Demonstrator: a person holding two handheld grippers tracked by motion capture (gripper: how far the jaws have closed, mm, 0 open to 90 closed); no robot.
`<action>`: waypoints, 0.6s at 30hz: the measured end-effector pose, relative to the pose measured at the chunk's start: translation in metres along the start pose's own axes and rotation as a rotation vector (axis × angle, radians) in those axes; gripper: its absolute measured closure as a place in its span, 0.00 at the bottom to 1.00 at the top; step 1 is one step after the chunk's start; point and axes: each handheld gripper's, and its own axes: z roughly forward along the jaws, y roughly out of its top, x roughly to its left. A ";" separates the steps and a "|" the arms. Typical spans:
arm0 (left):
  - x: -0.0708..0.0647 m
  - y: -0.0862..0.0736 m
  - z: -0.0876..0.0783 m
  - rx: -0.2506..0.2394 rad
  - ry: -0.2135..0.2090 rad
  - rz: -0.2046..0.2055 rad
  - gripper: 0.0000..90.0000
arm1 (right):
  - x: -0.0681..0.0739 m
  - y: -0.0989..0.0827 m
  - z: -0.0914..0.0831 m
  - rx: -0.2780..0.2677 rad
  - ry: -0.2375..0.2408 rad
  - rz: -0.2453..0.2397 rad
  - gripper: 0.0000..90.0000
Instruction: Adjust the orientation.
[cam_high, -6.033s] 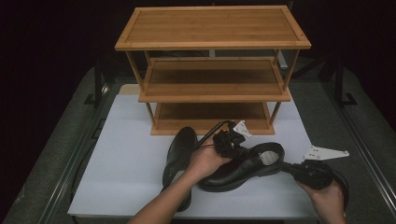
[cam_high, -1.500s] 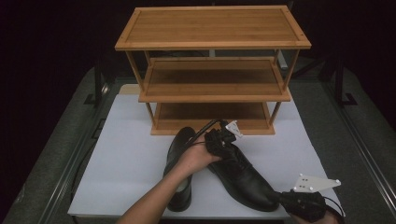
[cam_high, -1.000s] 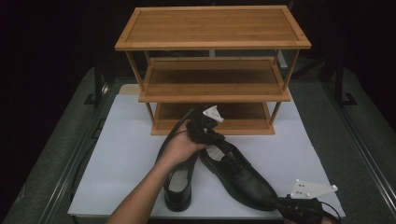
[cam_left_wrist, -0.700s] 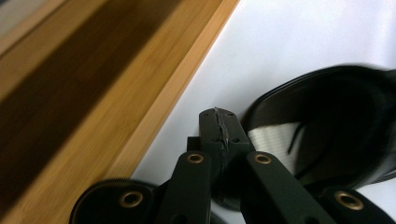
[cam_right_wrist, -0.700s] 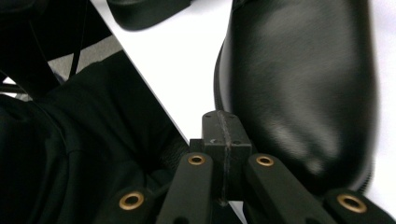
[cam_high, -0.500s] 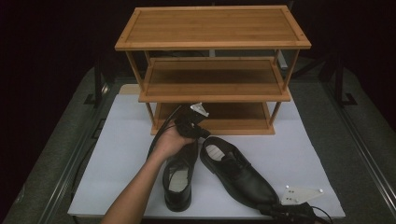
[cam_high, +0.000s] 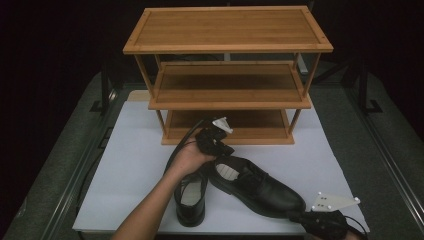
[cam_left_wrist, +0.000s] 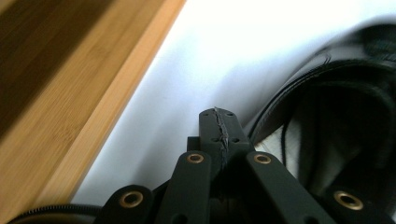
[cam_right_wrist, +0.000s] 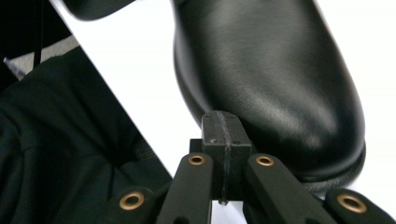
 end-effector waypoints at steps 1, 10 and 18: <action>0.000 0.000 -0.001 -0.003 0.005 -0.001 1.00 | -0.001 0.000 -0.001 0.001 0.004 0.008 1.00; 0.015 -0.011 -0.023 0.002 0.044 -0.043 1.00 | 0.011 0.006 0.011 0.019 0.047 -0.033 1.00; 0.013 -0.031 -0.045 0.054 -0.002 -0.035 1.00 | 0.015 0.009 0.016 0.029 0.055 -0.048 1.00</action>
